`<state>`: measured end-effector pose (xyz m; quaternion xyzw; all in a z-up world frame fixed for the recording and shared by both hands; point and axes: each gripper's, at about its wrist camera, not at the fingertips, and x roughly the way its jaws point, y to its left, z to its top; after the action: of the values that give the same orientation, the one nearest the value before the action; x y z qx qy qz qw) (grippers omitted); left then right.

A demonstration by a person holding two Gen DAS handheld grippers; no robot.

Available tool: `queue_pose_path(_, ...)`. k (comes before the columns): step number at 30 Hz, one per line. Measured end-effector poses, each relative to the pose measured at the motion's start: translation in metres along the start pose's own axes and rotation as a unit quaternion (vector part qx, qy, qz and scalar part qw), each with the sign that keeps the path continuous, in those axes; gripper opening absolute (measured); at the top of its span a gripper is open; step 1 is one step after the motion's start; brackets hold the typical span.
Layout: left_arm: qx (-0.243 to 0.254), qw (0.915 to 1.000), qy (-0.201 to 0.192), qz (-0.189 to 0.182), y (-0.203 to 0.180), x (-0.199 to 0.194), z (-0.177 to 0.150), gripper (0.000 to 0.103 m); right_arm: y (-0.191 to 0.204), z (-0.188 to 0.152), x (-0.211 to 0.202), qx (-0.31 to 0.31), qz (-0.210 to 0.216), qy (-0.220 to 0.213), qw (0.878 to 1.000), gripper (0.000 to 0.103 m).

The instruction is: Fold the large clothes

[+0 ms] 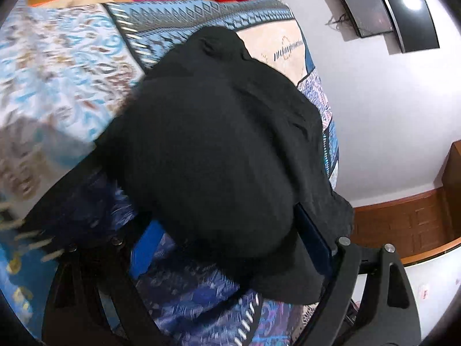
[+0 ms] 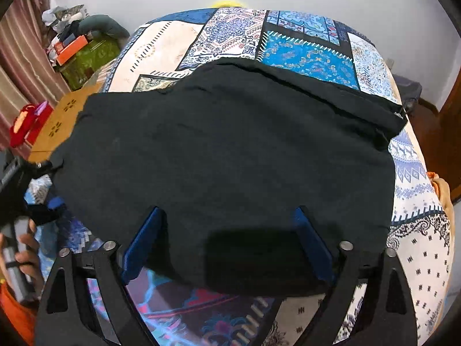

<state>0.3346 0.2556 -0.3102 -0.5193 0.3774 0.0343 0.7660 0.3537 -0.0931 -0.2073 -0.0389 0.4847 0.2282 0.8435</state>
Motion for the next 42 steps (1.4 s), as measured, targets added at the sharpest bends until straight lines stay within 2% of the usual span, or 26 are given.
queue_pose_path(5, 0.007, 0.9991, -0.023, 0.034, -0.012, 0.019, 0.007, 0.088, -0.002, 0.001, -0.002, 0.008, 0.003, 0.010, 1.000, 0.096)
queue_pose_path(8, 0.018, 0.9953, -0.057, 0.076, -0.021, 0.017, -0.001, 0.073, -0.001, -0.002, -0.007, 0.010, 0.000, 0.019, 1.000, 0.096)
queue_pose_path(10, 0.044, 0.9916, -0.073, 0.097, -0.033, 0.012, -0.008, 0.055, 0.001, -0.004, -0.011, 0.008, -0.003, 0.024, 1.000, 0.095)
queue_pose_path(13, 0.098, 0.9820, -0.096, 0.130, -0.056, -0.004, -0.019, 0.042, 0.002, -0.007, -0.019, 0.006, -0.003, 0.031, 1.000, 0.095)
queue_pose_path(16, 0.144, 0.9721, -0.124, 0.138, -0.080, -0.033, -0.032, 0.038, 0.003, -0.008, -0.032, 0.009, -0.002, 0.026, 1.000, 0.095)
queue_pose_path(20, 0.213, 0.9527, -0.168, 0.138, -0.105, -0.086, -0.054, 0.036, 0.019, -0.006, -0.061, 0.001, 0.015, 0.004, 1.000, 0.095)
queue_pose_path(23, 0.236, 0.9451, -0.193, 0.117, -0.114, -0.127, -0.067, 0.035, 0.046, -0.005, -0.081, -0.023, 0.036, -0.014, 0.999, 0.095)
queue_pose_path(27, 0.258, 0.9322, -0.226, 0.116, -0.119, -0.166, -0.078, 0.034, 0.085, -0.008, -0.090, -0.059, 0.069, -0.029, 0.995, 0.095)
queue_pose_path(31, 0.284, 0.9159, -0.251, 0.133, -0.124, -0.184, -0.086, 0.034, 0.125, -0.016, -0.065, -0.097, 0.106, 0.000, 0.990, 0.095)
queue_pose_path(33, 0.307, 0.9064, -0.246, 0.154, -0.129, -0.174, -0.090, 0.034, 0.140, -0.024, -0.033, -0.095, 0.142, 0.045, 0.984, 0.096)
queue_pose_path(35, 0.315, 0.9088, -0.224, 0.156, -0.130, -0.160, -0.093, 0.033, 0.147, -0.032, -0.004, -0.090, 0.167, 0.084, 0.978, 0.098)
queue_pose_path(36, 0.314, 0.9137, -0.210, 0.150, -0.129, -0.151, -0.093, 0.032, 0.150, -0.034, 0.001, -0.097, 0.161, 0.086, 0.978, 0.098)
queue_pose_path(39, 0.317, 0.9178, -0.198, 0.134, -0.136, -0.146, -0.096, 0.032, 0.157, -0.037, 0.001, -0.132, 0.141, 0.075, 0.978, 0.096)
queue_pose_path(42, 0.331, 0.9159, -0.192, 0.122, -0.153, -0.139, -0.103, 0.032, 0.138, -0.035, -0.009, -0.106, 0.169, 0.072, 0.977, 0.093)
